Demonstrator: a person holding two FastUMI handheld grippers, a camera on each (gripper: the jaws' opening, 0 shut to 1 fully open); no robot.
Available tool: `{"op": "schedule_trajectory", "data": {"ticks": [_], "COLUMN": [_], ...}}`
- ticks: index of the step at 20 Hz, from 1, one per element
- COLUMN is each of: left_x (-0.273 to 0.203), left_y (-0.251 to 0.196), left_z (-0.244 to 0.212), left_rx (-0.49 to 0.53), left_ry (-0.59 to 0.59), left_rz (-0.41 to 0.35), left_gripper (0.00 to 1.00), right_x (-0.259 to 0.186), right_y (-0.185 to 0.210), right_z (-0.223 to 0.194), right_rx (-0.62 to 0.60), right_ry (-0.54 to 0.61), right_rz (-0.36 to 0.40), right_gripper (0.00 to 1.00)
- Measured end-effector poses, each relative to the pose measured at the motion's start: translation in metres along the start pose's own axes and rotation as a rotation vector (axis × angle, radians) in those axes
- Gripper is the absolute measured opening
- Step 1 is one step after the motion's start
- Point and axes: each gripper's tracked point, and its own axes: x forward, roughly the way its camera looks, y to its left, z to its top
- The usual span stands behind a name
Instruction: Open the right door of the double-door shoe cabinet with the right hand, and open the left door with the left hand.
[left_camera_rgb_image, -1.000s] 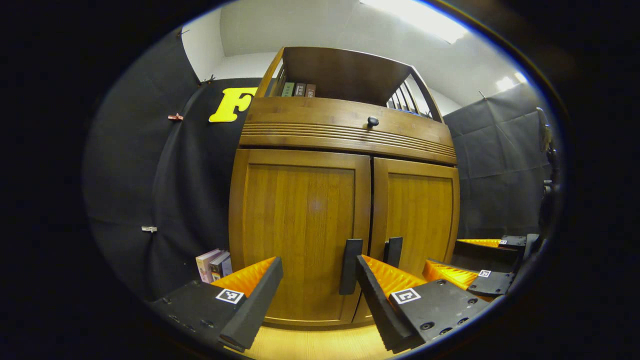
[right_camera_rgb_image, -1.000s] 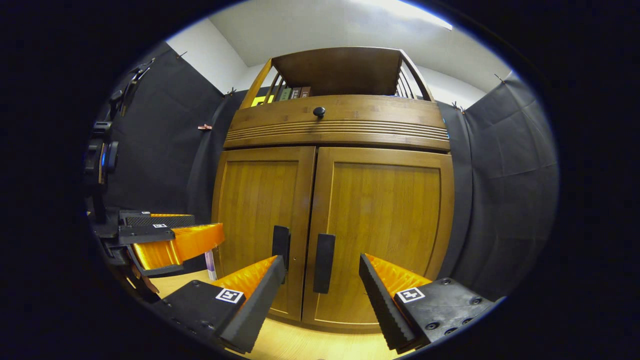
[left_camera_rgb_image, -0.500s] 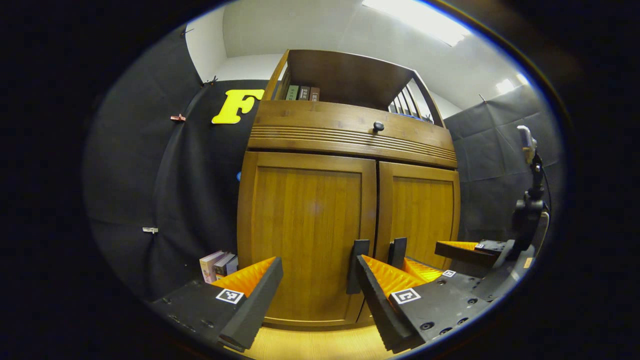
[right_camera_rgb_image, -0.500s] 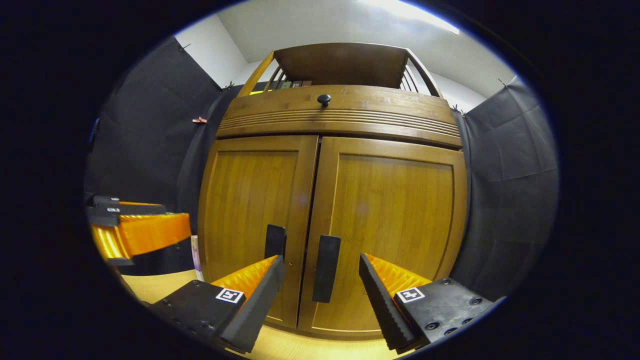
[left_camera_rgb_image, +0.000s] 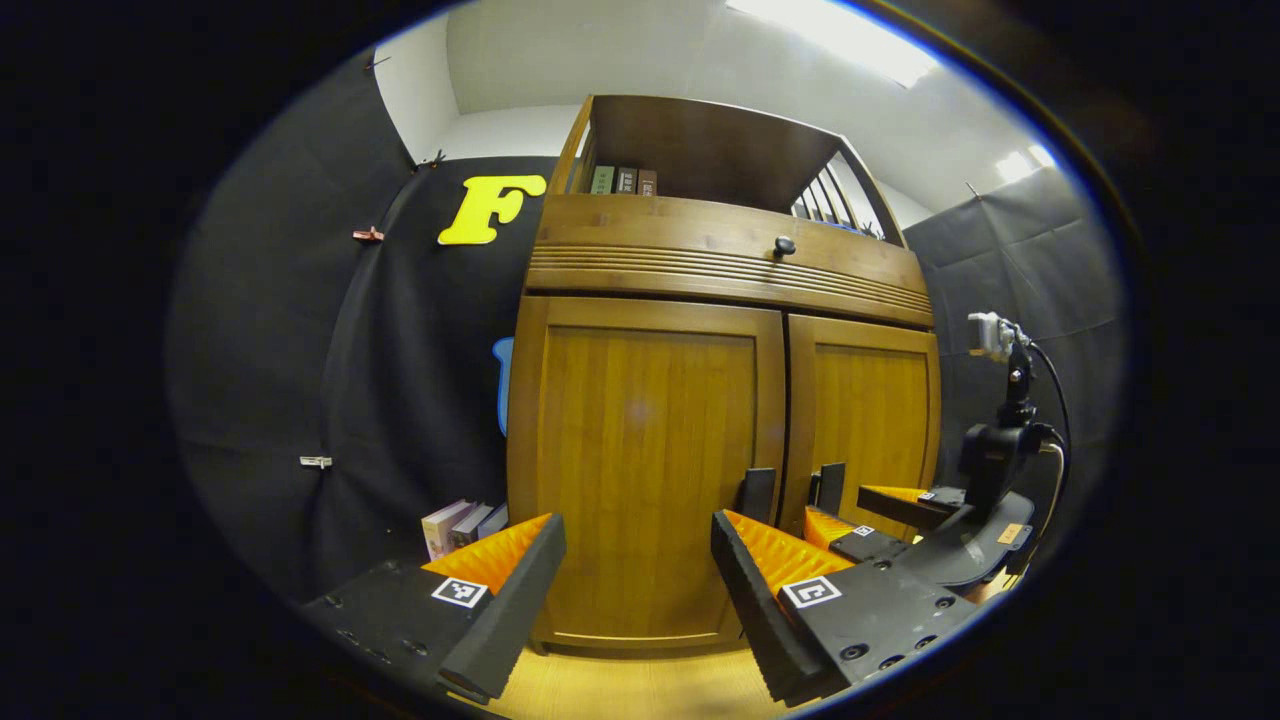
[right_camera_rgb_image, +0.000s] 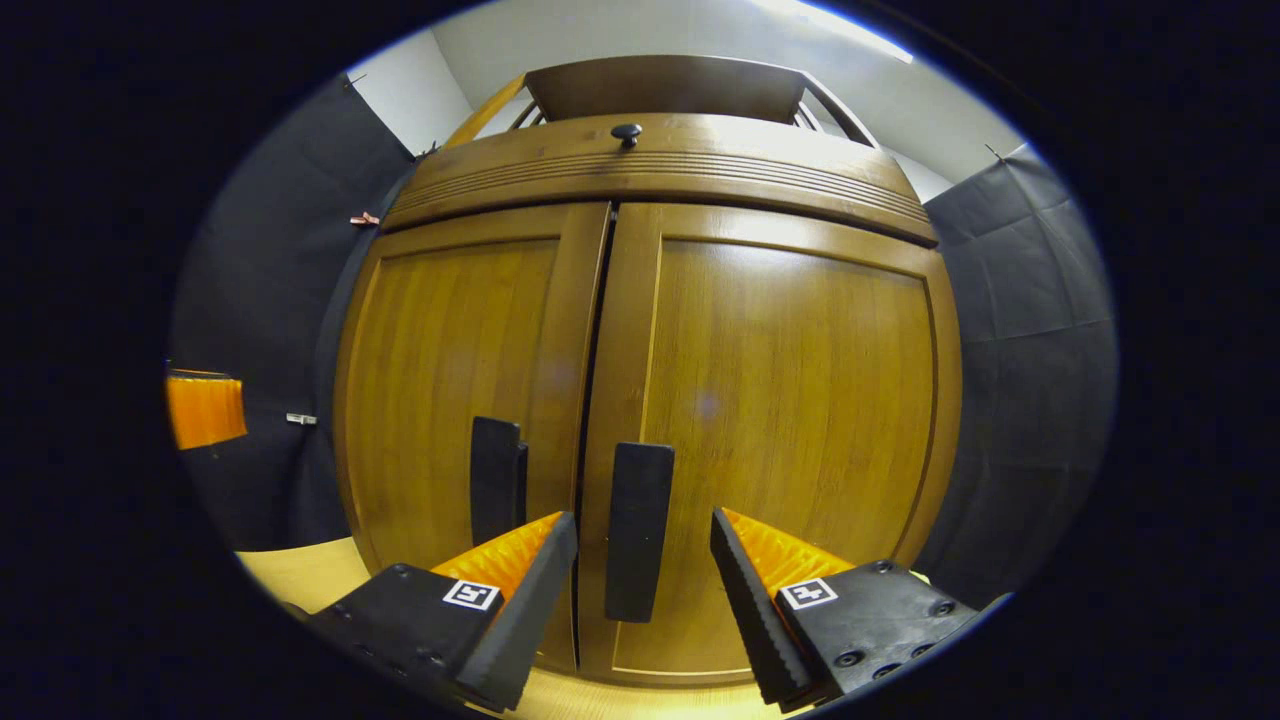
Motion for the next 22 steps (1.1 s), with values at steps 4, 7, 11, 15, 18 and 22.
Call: {"op": "schedule_trajectory", "data": {"ticks": [4, 7, 11, 15, 18, 22], "left_x": [-0.002, -0.002, -0.003, -0.006, -0.010, -0.017], "left_y": [0.005, 0.008, 0.010, 0.013, 0.014, 0.010], "left_z": [0.000, 0.003, -0.003, -0.005, -0.007, -0.004], "left_rx": [0.009, 0.012, -0.003, -0.004, -0.006, -0.001], "left_ry": [-0.004, -0.011, 0.010, 0.022, 0.029, 0.027], "left_rz": [0.008, 0.017, 0.013, 0.024, 0.026, 0.021], "left_gripper": [0.87, 0.91, 0.92, 0.91, 0.91, 0.91], "right_x": [0.015, 0.023, 0.028, 0.024, 0.020, 0.004], "right_y": [-0.001, -0.003, 0.006, 0.006, 0.006, 0.006], "right_z": [-0.011, -0.020, -0.025, -0.025, -0.025, -0.023], "right_rx": [0.014, 0.007, 0.020, -0.005, 0.004, 0.010], "right_ry": [0.019, 0.040, 0.046, 0.041, 0.046, 0.050], "right_rz": [-0.013, -0.021, 0.009, 0.004, 0.040, 0.072], "right_gripper": [0.81, 0.71, 0.39, 0.24, 0.19, 0.24]}}
